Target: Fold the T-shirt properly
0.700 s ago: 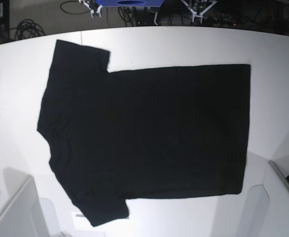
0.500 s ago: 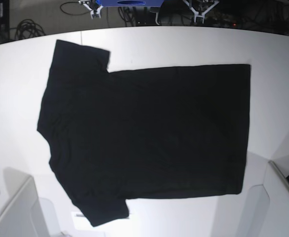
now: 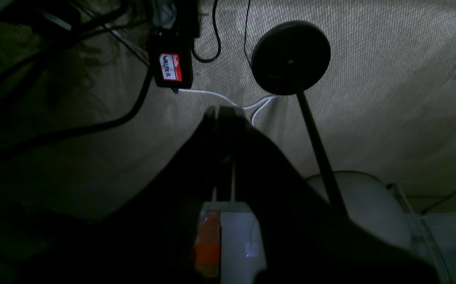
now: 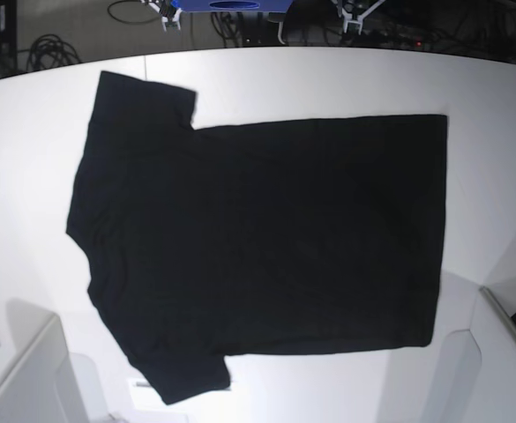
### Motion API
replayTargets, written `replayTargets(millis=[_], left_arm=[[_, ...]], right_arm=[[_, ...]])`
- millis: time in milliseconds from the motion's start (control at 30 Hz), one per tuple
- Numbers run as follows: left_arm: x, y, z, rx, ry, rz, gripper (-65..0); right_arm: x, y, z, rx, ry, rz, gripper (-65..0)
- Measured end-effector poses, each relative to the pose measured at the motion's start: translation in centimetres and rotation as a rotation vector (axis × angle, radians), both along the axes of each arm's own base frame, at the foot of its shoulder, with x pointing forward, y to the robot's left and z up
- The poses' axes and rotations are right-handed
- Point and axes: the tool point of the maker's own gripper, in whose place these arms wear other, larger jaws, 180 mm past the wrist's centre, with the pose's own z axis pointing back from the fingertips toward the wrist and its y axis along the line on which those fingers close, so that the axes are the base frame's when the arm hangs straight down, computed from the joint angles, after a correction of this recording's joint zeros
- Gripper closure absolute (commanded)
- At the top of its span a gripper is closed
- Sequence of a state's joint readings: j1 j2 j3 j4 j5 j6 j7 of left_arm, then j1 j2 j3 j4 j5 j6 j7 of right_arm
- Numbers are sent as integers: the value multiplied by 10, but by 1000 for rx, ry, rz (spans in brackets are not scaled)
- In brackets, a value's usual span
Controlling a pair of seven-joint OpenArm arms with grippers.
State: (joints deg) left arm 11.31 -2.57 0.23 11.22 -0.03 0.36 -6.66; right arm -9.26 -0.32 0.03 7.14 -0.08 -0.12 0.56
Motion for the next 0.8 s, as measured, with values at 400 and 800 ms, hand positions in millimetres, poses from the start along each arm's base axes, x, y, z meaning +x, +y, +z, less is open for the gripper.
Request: replayTargets(millis=[400, 800], left_arm=[[-11, 4, 1, 7, 10, 79, 0], [-53, 20, 9, 28, 76, -56, 0]], right_arm=[[17, 0, -1, 0, -37, 1, 0], [-12, -23, 3, -34, 3, 5, 0]])
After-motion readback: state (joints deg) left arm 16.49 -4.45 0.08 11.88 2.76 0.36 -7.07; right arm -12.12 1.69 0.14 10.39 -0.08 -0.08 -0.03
